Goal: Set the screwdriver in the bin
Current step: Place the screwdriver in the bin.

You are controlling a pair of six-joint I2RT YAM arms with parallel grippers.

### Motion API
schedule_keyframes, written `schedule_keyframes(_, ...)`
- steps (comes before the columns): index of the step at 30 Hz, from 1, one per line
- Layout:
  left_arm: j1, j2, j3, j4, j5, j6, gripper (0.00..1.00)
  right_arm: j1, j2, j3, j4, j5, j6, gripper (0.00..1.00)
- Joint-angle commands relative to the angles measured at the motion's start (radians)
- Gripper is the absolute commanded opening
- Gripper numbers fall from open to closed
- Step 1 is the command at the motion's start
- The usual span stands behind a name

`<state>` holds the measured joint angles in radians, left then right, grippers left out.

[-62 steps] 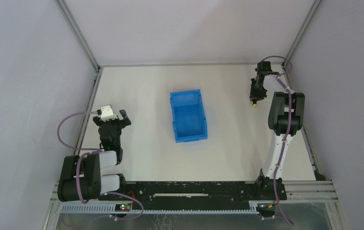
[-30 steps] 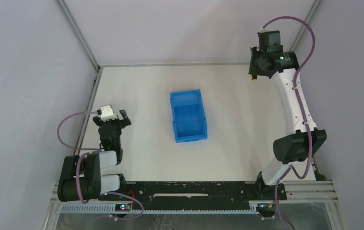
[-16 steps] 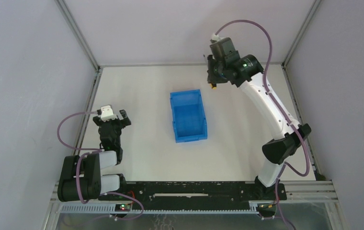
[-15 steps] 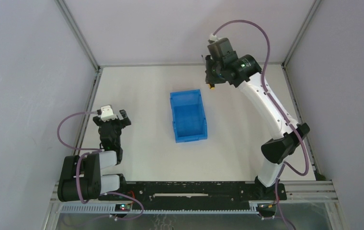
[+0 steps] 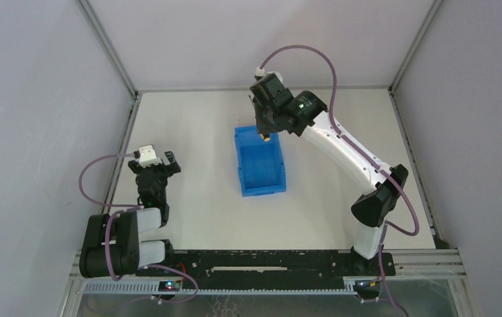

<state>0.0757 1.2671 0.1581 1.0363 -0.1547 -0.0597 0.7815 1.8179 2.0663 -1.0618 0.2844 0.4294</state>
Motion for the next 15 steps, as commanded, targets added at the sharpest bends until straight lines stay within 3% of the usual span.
schedule_keyframes(1,-0.006,-0.008,0.031,0.028,-0.017,0.026,1.0,0.015,-0.058,-0.123,0.102,0.02,0.049,0.09)
schedule_keyframes(15,-0.007,-0.008,0.031,0.028,-0.016,0.024,1.0,0.05,-0.053,-0.522,0.396,0.007,0.09,0.07)
